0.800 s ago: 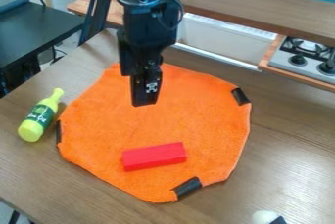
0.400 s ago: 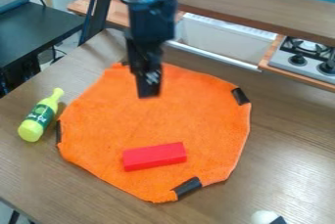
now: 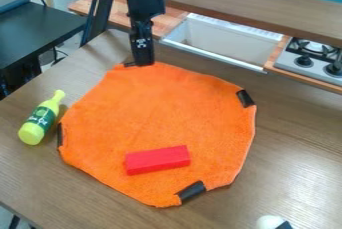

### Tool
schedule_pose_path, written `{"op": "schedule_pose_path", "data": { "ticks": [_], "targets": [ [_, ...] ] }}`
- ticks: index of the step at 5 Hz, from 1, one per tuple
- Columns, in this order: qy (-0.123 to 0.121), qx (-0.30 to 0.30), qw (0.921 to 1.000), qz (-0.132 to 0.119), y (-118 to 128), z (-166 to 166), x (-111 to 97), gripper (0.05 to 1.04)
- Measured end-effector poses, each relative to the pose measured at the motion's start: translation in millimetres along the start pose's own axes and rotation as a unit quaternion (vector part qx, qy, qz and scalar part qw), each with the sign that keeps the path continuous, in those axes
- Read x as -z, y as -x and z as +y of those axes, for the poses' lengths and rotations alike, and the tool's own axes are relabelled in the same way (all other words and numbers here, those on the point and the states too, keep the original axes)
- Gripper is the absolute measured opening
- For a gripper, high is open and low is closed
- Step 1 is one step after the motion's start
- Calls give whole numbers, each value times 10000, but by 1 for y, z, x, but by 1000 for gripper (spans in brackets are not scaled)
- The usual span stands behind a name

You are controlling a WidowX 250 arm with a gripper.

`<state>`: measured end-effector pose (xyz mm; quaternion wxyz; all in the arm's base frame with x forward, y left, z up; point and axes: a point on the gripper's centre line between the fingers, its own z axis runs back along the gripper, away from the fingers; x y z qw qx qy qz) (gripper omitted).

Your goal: Fold the cloth from top left to bottom right

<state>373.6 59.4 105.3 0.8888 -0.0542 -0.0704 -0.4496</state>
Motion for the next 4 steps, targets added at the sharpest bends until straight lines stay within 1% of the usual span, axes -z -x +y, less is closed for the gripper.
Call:
{"op": "schedule_pose_path", "data": {
  "ticks": [1, 2, 3, 4],
  "targets": [
    [-260, 211, 9994, -123, -7, 23, 12, 1001],
    [-1112, 189, 9936, -101, -5, 49, 16, 1001],
    [-1971, -123, 9803, 5, 4, 71, 24, 1001],
    [-2250, -387, 9733, 248, 11, 89, 35, 1001]
  ]
}}
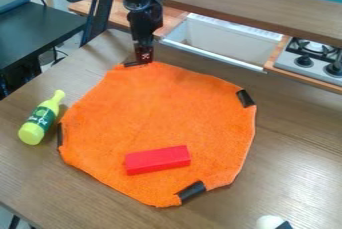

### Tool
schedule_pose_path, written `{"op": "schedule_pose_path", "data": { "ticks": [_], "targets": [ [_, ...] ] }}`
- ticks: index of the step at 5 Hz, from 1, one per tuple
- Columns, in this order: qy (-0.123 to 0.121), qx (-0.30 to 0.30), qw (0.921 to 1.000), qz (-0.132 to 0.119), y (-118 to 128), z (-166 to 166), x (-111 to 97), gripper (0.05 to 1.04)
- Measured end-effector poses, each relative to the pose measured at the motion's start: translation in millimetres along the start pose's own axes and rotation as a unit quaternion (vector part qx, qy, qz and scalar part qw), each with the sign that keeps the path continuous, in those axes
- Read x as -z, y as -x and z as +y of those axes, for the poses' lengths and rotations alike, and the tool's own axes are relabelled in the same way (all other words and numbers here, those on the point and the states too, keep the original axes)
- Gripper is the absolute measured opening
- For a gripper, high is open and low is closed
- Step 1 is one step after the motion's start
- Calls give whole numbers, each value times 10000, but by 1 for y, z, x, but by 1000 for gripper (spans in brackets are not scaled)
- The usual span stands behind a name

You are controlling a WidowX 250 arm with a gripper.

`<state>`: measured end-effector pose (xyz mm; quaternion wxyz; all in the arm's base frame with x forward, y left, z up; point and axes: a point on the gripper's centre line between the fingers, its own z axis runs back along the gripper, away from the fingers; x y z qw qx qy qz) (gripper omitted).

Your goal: Fold the cloth from top left to bottom right

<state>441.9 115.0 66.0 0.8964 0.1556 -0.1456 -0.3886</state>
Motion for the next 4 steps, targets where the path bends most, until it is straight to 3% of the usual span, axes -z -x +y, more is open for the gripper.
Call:
{"op": "schedule_pose_path", "data": {
  "ticks": [4],
  "targets": [
    [-200, -634, 9965, 501, 25, 39, 38, 1001]
  ]
}}
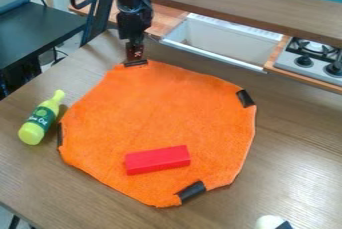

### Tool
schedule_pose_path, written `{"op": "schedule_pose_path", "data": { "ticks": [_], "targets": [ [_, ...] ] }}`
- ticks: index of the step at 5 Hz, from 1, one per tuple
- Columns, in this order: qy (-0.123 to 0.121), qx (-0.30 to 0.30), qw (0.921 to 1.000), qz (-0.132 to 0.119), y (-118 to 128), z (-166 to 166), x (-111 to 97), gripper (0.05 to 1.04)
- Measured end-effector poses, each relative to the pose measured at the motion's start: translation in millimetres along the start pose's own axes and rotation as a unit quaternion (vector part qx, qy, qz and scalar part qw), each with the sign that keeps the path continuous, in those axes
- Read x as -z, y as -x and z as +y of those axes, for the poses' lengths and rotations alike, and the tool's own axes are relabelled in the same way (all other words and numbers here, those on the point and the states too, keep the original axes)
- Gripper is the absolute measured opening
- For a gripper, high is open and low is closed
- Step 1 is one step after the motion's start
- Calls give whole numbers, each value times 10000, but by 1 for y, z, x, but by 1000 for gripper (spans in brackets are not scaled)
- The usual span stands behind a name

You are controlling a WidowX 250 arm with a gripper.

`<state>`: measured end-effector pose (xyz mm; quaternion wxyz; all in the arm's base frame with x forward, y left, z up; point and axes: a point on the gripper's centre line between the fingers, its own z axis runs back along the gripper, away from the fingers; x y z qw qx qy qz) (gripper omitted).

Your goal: Fold the cloth from top left to bottom right

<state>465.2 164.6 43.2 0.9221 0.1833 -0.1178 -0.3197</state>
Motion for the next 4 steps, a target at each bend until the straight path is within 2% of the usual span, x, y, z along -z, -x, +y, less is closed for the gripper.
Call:
{"op": "schedule_pose_path", "data": {
  "ticks": [4],
  "targets": [
    [-15, -259, 9992, 312, 9, 5, 28, 1001]
  ]
}}
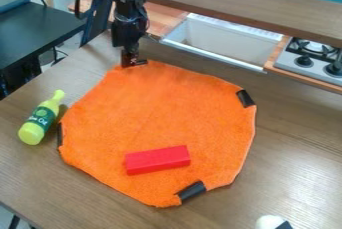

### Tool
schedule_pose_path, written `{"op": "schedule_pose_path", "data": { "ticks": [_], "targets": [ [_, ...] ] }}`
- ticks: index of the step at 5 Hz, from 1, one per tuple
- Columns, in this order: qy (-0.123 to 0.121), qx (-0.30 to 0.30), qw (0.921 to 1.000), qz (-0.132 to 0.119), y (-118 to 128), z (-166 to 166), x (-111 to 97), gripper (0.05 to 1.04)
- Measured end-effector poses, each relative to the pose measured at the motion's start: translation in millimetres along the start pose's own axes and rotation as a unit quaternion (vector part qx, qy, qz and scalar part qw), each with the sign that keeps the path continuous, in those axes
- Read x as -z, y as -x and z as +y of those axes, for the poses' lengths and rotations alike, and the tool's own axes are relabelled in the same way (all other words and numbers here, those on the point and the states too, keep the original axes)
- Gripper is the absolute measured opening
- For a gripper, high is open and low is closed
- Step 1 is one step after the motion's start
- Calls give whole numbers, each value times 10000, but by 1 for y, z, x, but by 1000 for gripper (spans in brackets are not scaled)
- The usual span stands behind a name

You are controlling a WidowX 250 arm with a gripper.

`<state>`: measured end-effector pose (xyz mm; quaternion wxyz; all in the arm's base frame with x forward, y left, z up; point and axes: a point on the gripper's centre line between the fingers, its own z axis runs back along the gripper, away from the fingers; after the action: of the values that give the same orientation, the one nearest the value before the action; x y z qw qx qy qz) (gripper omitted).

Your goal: Fold the cloth from top left to bottom right

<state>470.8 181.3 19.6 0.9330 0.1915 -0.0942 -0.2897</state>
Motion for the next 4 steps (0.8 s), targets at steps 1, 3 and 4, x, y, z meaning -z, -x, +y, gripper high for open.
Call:
{"op": "schedule_pose_path", "data": {
  "ticks": [1, 3, 4],
  "targets": [
    [-6, -46, 10000, 74, 2, -2, 6, 1001],
    [51, -73, 9999, 111, 3, -6, 10, 1001],
    [141, -117, 9997, 132, 3, -9, 14, 1001]
  ]
}}
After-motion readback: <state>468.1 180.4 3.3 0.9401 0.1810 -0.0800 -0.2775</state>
